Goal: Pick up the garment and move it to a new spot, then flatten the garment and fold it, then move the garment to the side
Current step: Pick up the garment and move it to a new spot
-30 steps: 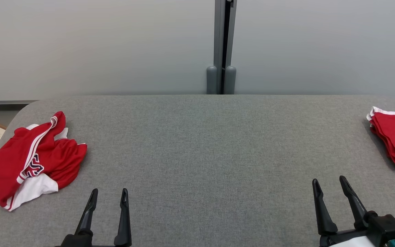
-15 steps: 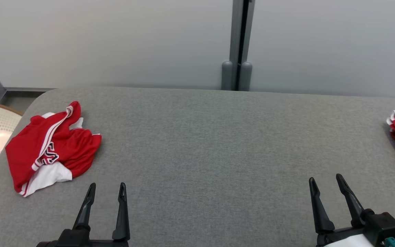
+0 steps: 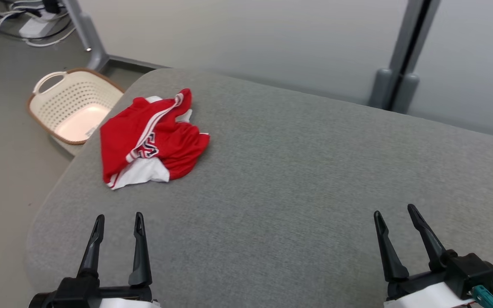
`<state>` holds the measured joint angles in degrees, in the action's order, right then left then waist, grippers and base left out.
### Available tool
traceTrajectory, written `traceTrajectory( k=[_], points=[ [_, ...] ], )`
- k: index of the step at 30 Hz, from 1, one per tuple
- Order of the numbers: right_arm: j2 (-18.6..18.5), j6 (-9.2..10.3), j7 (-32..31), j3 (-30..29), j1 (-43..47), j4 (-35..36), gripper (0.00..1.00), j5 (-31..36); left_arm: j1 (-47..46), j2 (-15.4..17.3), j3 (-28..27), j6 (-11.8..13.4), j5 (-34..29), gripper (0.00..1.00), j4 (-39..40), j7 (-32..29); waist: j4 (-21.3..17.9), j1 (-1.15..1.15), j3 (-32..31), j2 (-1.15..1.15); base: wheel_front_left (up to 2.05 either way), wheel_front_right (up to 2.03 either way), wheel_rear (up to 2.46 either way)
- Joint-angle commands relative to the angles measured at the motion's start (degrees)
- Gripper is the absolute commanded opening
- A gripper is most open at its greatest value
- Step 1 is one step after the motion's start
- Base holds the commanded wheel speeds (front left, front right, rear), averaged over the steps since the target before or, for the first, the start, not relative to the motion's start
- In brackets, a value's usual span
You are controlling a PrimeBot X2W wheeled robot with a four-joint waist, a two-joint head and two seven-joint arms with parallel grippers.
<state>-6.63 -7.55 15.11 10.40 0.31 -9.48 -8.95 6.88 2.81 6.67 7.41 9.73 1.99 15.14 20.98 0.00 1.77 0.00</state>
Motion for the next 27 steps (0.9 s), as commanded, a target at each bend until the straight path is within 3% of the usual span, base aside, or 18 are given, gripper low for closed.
traceTrajectory(
  k=[1,3,16,21,27],
  points=[
    [-0.3,0.13,0.0,-0.2,0.9,0.2,1.00,-0.4,0.4,0.2,-0.6,0.3,0.2,1.00,-0.1,0.0,5.9,0.00,1.1,0.00,0.00,0.00,0.00],
    [-0.2,0.13,0.0,-0.5,1.7,0.1,1.00,-0.5,1.0,0.2,-0.7,0.6,0.2,1.00,0.0,0.0,7.8,0.00,0.7,0.00,0.00,0.00,0.00],
    [-1.2,0.13,0.0,5.7,-3.5,-1.8,1.00,-2.0,2.7,0.2,-2.0,3.1,0.3,1.00,3.2,0.0,9.6,0.00,2.3,0.00,0.00,0.00,0.00],
    [-2.2,0.13,0.0,5.5,-3.8,-1.0,1.00,-2.0,-1.2,0.2,-3.1,0.3,-0.8,1.00,2.4,0.0,9.6,0.00,4.1,0.00,0.00,0.00,0.00],
    [-6.0,0.13,0.0,0.8,-3.7,2.7,1.00,-0.1,-14.2,0.2,-3.5,-4.0,-0.6,1.00,-0.5,0.0,9.6,0.00,12.4,0.00,0.00,0.00,0.00]
  ],
)
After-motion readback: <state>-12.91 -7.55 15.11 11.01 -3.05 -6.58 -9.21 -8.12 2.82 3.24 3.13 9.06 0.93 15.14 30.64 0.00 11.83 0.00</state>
